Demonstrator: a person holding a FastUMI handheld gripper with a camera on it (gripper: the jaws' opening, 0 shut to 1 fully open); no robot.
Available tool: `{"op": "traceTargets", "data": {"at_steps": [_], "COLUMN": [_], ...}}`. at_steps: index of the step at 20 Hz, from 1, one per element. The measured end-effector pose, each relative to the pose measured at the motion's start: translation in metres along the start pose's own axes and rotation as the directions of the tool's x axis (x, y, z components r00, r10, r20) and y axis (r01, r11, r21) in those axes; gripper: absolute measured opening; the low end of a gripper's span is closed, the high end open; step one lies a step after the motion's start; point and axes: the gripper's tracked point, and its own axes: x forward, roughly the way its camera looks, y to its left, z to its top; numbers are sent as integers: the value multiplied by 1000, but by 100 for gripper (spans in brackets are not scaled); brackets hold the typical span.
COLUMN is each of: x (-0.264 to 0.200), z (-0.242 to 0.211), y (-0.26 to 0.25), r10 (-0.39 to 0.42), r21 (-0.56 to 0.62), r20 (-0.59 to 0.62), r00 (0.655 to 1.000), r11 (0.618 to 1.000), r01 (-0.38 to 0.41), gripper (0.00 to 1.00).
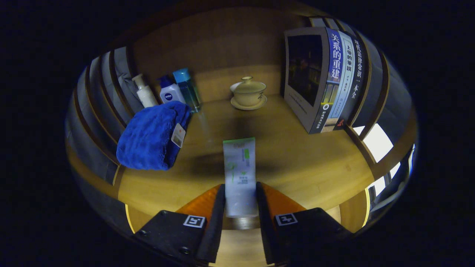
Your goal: Pull open the drawer, take out the items inside it, and place them on the countertop above the cabinet.
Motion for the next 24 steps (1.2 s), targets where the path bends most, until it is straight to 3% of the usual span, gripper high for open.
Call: {"op": "traceTargets", "data": {"at_steps": [1,5,12,16,24], "x": [-1,-4,-53,-127,-279], "z": [1,0,20,34,13], "y": [4,1,5,-6,-69], "r10": [11,-9,85,179,207], "r21": [-5,9,60,66,31], "r20": [6,9,152,253,440], "r00": [1000,1000,985,951,874], "r11": [1000,1000,994,977,969], "r01": [-11,9,-95,-202,-245], "gripper": [61,98,99,99,99]}}
